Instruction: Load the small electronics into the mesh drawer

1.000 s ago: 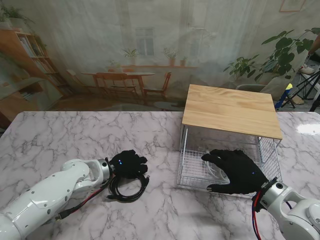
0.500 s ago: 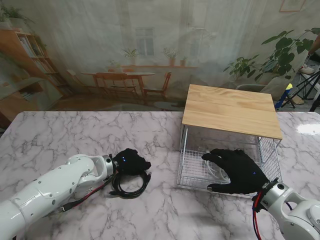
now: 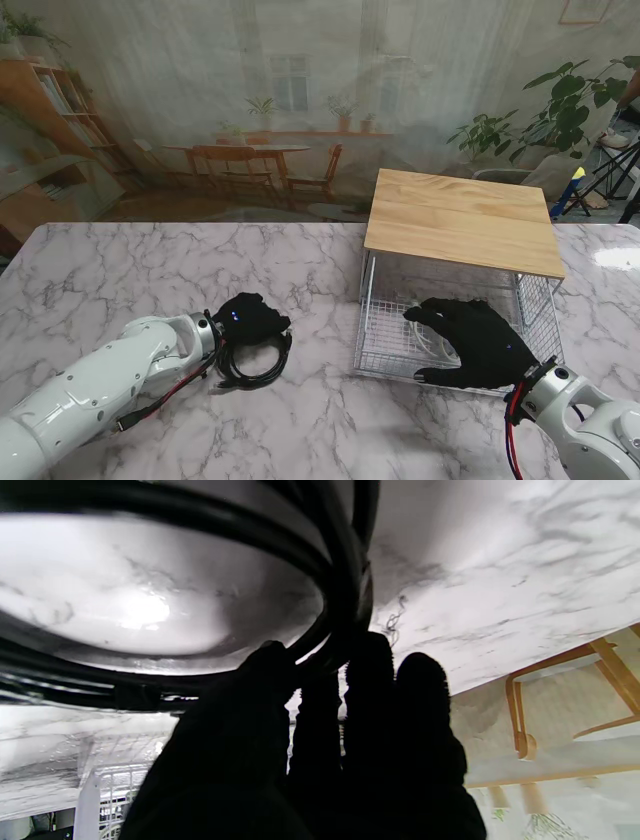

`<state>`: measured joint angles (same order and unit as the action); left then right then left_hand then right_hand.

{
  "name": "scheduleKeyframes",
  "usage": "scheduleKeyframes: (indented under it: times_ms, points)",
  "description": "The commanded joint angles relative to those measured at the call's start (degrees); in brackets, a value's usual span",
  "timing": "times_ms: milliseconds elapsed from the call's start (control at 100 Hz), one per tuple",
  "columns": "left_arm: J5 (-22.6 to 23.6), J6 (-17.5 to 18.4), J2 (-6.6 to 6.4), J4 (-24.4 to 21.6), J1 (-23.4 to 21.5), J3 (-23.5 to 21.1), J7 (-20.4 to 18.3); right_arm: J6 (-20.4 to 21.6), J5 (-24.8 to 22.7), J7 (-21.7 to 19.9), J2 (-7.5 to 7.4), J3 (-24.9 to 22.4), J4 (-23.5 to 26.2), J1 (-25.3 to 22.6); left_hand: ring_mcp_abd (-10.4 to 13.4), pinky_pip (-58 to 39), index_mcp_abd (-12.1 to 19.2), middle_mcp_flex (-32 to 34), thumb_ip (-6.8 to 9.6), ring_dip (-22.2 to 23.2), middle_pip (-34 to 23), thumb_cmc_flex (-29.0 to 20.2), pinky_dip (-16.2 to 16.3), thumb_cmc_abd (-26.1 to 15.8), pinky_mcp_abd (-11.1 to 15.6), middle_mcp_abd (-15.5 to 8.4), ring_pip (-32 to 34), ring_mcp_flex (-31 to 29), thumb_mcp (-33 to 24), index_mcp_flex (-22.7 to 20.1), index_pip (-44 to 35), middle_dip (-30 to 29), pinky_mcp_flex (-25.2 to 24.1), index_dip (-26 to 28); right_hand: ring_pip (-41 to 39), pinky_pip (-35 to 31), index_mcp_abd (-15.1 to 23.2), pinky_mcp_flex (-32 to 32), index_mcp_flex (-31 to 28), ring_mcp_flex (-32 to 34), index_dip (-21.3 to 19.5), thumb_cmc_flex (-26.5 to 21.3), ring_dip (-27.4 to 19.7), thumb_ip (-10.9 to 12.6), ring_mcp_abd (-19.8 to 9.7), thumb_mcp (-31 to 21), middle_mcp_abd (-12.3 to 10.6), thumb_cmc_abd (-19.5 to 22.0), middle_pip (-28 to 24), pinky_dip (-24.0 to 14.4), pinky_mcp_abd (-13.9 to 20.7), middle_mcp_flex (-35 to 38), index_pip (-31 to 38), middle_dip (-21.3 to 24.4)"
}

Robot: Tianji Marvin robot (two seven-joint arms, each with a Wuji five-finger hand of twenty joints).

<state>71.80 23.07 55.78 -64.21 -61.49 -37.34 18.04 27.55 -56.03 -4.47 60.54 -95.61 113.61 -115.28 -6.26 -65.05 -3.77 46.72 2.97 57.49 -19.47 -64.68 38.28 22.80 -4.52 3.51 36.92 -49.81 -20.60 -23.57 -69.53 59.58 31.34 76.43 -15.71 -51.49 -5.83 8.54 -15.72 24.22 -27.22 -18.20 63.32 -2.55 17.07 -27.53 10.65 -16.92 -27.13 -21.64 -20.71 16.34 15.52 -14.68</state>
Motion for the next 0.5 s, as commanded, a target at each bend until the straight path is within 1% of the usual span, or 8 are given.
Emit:
scheduleKeyframes:
  times_ms: [0,90,190,260,360,490]
  points:
    - [0.74,0.03,-0.25,-1.75,-1.00,-1.58,-1.12,-0.10,-0.03,-0.14,0.00,0.14,0.01,-0.02,-2.33,-2.02,1.50,-0.25,3.09,1.99,-1.87,-2.87,2.11,1.03,5.81,-0.62,2.98,-0.36,-6.45,-0.32,-2.50,1.49,-0.37,1.71,3.91,0.50,1.39,-0.45,1.11,-0.50,0.86,-1.27,0.53,0.36,-0.63,1.10,0.38,1.90,0.80,-0.30,-1.28,-0.47,0.86,0.19]
    - [0.98,0.20,-0.24,-2.33,-1.43,-2.40,-1.91,-0.23,0.02,-0.20,-0.01,0.30,-0.06,0.08,-2.12,-2.10,1.65,-0.04,3.25,3.00,-1.89,-2.36,2.76,1.52,5.83,-0.66,3.13,-0.52,-8.02,-0.34,-2.43,1.52,-0.54,2.03,3.90,0.51,1.41,-0.45,1.12,-0.55,0.88,-1.26,0.57,0.36,-0.63,1.11,0.40,1.90,0.78,-0.31,-1.29,-0.43,0.88,0.18]
    - [1.11,0.33,-0.31,-2.57,-1.61,-2.64,-2.40,-0.32,0.01,-0.17,-0.01,0.41,-0.12,0.09,-2.01,-2.06,1.78,0.07,3.14,3.16,-1.93,-2.35,2.91,1.62,5.98,-0.59,3.13,-0.76,-8.28,-0.37,-2.45,1.56,-0.44,2.15,3.88,0.49,1.35,-0.41,1.15,-0.49,0.91,-1.26,0.61,0.37,-0.62,1.09,0.44,1.94,0.77,-0.32,-1.29,-0.44,0.89,0.17]
    - [1.33,0.36,-0.30,-3.12,-2.27,-3.65,-2.69,-0.44,0.02,-0.11,0.01,0.43,-0.11,0.03,-1.91,-2.03,1.78,0.02,3.08,3.32,-1.95,-2.29,2.98,1.56,6.00,-0.71,3.14,-0.70,-8.41,-0.38,-2.43,1.62,-0.44,2.18,3.90,0.49,1.34,-0.42,1.14,-0.55,0.92,-1.32,0.61,0.37,-0.64,1.08,0.38,1.90,0.77,-0.33,-1.30,-0.47,0.91,0.18]
    - [1.71,0.78,-0.16,-4.43,-3.71,-6.17,-2.58,-0.51,-0.02,0.03,0.03,0.44,-0.08,-0.02,-1.90,-2.10,1.83,0.16,3.00,3.67,-2.12,-2.28,3.16,1.61,6.02,-0.79,3.32,-0.83,-8.62,-0.51,-2.50,1.78,-0.40,2.30,3.89,0.48,1.32,-0.40,1.14,-0.53,0.95,-1.26,0.64,0.37,-0.61,1.11,0.35,1.93,0.71,-0.34,-1.26,-0.34,0.91,0.15]
    - [3.14,1.48,-0.02,-7.45,-6.25,-10.77,-2.14,-0.30,0.04,0.80,0.12,0.60,-0.31,0.13,-2.02,-2.46,2.03,0.71,3.09,4.08,-2.43,-2.20,3.56,1.83,6.30,-1.16,3.70,-1.25,-9.02,-0.77,-2.56,1.91,-0.09,2.54,3.78,0.37,0.72,-0.15,0.78,-0.25,0.96,-1.30,0.72,0.36,-0.62,1.10,0.29,1.81,0.50,-0.38,-1.31,0.25,1.05,0.08]
